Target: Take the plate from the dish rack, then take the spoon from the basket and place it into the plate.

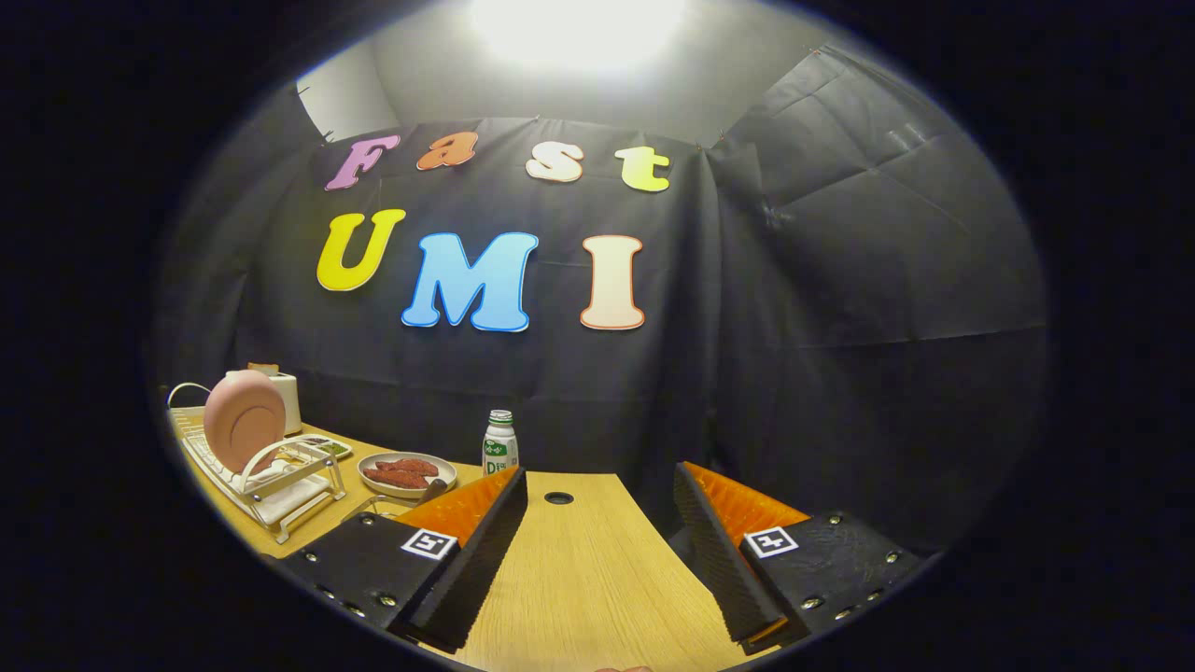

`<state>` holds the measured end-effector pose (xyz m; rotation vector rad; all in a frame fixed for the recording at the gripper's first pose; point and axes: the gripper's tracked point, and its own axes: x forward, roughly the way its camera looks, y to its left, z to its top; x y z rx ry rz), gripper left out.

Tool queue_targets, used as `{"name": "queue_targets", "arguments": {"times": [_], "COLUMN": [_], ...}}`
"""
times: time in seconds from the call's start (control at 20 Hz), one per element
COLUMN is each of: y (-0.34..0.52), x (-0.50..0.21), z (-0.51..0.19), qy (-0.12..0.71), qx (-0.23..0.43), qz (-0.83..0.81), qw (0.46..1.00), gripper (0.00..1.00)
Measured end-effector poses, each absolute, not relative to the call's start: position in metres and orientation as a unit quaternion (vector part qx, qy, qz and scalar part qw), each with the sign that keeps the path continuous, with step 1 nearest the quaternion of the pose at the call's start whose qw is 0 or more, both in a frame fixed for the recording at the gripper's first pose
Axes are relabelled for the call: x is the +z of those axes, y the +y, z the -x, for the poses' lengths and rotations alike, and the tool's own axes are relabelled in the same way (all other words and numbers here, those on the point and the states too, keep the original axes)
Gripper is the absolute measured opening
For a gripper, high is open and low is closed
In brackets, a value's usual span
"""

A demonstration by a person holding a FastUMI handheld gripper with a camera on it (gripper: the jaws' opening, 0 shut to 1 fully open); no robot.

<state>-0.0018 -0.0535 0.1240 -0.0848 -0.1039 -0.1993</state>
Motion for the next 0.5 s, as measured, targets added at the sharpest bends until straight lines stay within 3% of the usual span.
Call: {"name": "queue_targets", "arguments": {"times": [0.25, 0.5], "y": [-0.012, 0.064], "x": [0.137, 0.161], "z": [0.054, 0.080], "qy": [-0.015, -0.009], "qx": [-0.088, -0.034], "qz": [0.026, 0.011], "qw": [0.996, 0.999], "gripper": [0.96, 0.96]}}
